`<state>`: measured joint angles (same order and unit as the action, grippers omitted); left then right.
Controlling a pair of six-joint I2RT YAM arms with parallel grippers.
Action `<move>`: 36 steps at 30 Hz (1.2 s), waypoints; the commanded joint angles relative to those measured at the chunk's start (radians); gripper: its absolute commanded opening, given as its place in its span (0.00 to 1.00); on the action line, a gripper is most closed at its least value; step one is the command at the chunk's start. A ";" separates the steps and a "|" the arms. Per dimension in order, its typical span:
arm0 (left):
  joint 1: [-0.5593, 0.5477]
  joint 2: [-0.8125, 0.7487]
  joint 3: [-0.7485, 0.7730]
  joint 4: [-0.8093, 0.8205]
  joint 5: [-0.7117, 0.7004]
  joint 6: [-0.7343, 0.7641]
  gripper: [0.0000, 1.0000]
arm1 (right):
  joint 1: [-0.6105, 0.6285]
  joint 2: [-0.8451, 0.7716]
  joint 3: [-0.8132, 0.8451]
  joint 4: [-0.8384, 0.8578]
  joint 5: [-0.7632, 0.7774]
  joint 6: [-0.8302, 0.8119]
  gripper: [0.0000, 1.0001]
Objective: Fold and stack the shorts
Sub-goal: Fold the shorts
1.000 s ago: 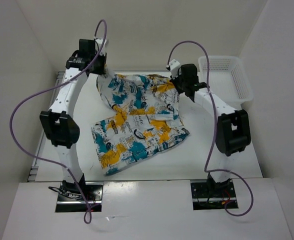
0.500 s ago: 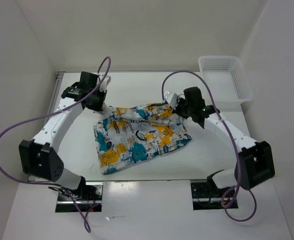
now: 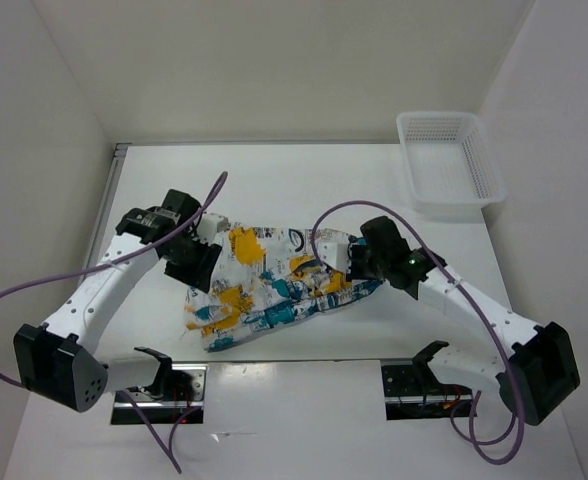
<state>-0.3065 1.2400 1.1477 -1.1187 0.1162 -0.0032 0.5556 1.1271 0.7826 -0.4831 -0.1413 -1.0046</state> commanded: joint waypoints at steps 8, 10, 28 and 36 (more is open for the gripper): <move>0.038 0.024 -0.129 0.025 -0.021 0.003 0.68 | 0.070 -0.125 -0.123 -0.049 0.046 -0.068 0.00; 0.038 0.038 -0.154 0.069 -0.090 0.003 0.66 | 0.070 -0.125 -0.134 -0.026 0.046 -0.068 0.00; -0.008 0.263 -0.339 0.312 -0.277 0.003 0.61 | 0.070 -0.073 -0.154 0.054 0.037 -0.002 0.00; -0.019 0.314 -0.350 0.318 -0.216 0.003 0.46 | 0.070 -0.038 -0.154 0.083 0.037 0.008 0.00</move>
<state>-0.3195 1.5295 0.8112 -0.8192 -0.1081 -0.0059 0.6197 1.0813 0.6346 -0.4553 -0.1013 -1.0092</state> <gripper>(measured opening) 0.498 0.021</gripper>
